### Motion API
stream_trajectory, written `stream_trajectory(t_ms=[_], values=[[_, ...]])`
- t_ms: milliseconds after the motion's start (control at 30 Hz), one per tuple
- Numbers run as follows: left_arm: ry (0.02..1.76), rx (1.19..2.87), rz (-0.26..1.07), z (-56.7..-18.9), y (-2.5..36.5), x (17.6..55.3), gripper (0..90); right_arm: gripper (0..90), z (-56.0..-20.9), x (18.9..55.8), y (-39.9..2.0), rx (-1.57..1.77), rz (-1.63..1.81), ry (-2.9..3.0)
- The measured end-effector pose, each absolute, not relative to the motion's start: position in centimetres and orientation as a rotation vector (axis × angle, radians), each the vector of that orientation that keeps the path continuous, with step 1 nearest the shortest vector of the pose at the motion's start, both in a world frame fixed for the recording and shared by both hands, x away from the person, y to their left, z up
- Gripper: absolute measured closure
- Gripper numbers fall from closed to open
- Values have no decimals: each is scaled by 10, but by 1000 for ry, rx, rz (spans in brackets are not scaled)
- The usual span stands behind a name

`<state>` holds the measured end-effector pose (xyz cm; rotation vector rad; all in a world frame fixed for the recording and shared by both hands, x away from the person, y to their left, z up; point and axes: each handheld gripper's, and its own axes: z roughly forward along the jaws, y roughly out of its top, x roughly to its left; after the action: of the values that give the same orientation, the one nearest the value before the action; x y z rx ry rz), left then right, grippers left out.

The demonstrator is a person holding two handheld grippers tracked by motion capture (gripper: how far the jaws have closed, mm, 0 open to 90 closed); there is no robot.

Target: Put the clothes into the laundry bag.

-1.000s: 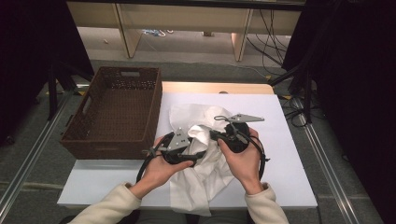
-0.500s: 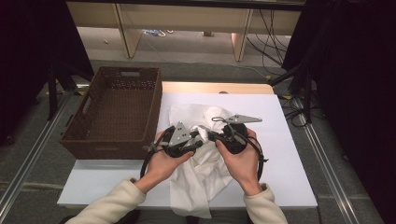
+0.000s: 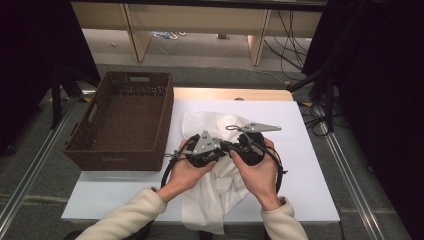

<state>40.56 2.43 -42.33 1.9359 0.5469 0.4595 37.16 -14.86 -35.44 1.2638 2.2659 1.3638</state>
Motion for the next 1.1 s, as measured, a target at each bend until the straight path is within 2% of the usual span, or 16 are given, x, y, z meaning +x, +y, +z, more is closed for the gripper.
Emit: stream_trajectory(t_ms=[67, 167, 300, 333, 400, 467, 533, 667, 833, 1000, 1100], values=[[577, 1941, 519, -427, 27, 415, 826, 900, -353, 370, -147, 1275, 1367, 2277], [642, 1909, 480, -431, 30, 423, 827, 900, -353, 368, -145, 1285, 1356, 2294], [619, 1904, 483, -431, 31, 419, 790, 900, -354, 370, -147, 1299, 1361, 2290], [604, 1914, 464, -429, 33, 417, 746, 900, -354, 371, -148, 1283, 1354, 2282], [603, 1923, 428, -426, 37, 409, 602, 900, -353, 371, -150, 1279, 1346, 2275], [596, 1939, 425, -423, 42, 397, 460, 900, -354, 372, -151, 1272, 1349, 2274], [589, 1969, 429, -420, 50, 385, 354, 900, -353, 371, -151, 1305, 1348, 2263], [596, 1993, 422, -422, 66, 368, 268, 900, -353, 371, -152, 1294, 1341, 2260], [638, 2070, 388, -446, 73, 371, 278, 900, -353, 371, -150, 1318, 1334, 2270], [579, 2103, 376, -461, 64, 385, 488, 900, -355, 372, -150, 1292, 1333, 2279], [653, 2054, 316, -461, 57, 386, 642, 900, -355, 372, -151, 1311, 1330, 2267]])
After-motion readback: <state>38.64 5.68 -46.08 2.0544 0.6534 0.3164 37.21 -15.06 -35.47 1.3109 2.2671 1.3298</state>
